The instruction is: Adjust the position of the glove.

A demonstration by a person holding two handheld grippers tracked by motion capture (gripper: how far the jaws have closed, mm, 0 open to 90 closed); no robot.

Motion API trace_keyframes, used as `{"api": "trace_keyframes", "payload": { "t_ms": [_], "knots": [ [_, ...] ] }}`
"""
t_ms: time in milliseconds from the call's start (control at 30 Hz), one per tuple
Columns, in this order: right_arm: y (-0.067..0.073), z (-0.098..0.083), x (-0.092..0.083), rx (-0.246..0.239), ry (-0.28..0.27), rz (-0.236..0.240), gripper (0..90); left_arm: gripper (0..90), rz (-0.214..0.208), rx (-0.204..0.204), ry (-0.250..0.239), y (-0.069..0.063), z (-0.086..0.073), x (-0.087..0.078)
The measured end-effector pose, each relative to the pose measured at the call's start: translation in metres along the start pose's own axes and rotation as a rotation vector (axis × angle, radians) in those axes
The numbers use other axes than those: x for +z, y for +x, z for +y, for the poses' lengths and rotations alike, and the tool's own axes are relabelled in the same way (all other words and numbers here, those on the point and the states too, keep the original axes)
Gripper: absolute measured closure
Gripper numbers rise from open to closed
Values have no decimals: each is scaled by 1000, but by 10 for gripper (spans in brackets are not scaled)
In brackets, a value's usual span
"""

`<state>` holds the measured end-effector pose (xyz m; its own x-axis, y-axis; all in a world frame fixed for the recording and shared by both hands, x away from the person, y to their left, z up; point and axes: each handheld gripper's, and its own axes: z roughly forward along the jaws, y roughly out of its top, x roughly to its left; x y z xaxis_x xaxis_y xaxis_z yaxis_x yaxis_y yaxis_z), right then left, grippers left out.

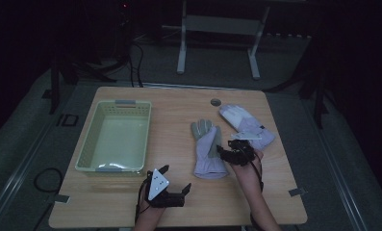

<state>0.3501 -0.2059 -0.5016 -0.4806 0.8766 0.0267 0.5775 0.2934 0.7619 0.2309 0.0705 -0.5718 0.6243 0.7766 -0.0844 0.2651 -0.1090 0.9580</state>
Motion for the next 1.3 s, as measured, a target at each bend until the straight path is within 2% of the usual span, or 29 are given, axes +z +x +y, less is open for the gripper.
{"api": "trace_keyframes", "payload": {
  "t_ms": [100,200,467,733,800,1000,1300],
  "knots": [
    [-10,-1,-7,-13,-11,32,439,9,0,-2,1,0,0,0],
    [-21,-2,-11,-25,-14,41,447,9,-1,-3,1,0,0,0],
    [-60,-2,-21,-75,2,0,496,9,-5,-1,1,0,0,0],
    [-106,1,-31,-53,2,-43,568,9,0,6,-2,-1,0,-1],
    [-115,2,-31,-56,12,-63,587,9,1,4,-2,-1,0,-1],
    [-136,8,-21,-71,33,-78,616,10,9,-22,-1,1,0,0],
    [-150,22,-1,-85,46,-63,633,10,22,-23,-13,1,-1,-1]
  ]
}}
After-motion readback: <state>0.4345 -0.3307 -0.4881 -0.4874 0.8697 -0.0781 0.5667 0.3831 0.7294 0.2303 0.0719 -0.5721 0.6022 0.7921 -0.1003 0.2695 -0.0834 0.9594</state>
